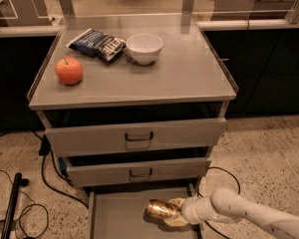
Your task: Pick orange can from bottom drawer and place on counter
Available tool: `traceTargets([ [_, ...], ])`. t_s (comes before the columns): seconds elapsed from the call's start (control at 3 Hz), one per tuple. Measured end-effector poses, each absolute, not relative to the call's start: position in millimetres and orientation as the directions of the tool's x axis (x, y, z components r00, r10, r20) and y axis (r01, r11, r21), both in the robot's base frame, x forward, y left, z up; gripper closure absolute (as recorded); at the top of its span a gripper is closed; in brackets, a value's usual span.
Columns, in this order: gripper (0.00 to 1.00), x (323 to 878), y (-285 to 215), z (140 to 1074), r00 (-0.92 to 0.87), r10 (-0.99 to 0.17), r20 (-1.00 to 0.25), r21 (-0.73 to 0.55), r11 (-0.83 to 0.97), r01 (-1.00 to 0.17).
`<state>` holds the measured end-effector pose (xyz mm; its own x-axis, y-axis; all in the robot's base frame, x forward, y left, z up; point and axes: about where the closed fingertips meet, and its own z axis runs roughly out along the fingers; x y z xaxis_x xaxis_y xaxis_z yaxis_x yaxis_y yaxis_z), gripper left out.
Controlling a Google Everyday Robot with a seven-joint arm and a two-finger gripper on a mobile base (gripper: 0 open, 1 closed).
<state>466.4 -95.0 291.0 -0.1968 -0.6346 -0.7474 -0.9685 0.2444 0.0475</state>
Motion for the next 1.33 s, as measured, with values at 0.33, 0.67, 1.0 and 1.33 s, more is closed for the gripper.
traceTargets([
  [0.33, 1.00, 464, -112, 337, -0.158, -0.679, -0.717, -0.015, 0.241, -0.970],
  [0.67, 1.00, 468, -130, 374, -0.147, -0.729, -0.669, -0.072, 0.261, -0.963],
  [1.0, 1.00, 485, -152, 419, -0.158, -0.781, -0.604, -0.138, 0.298, -0.945],
  [1.33, 1.00, 489, -167, 458, -0.142, -0.790, -0.597, -0.166, 0.295, -0.941],
])
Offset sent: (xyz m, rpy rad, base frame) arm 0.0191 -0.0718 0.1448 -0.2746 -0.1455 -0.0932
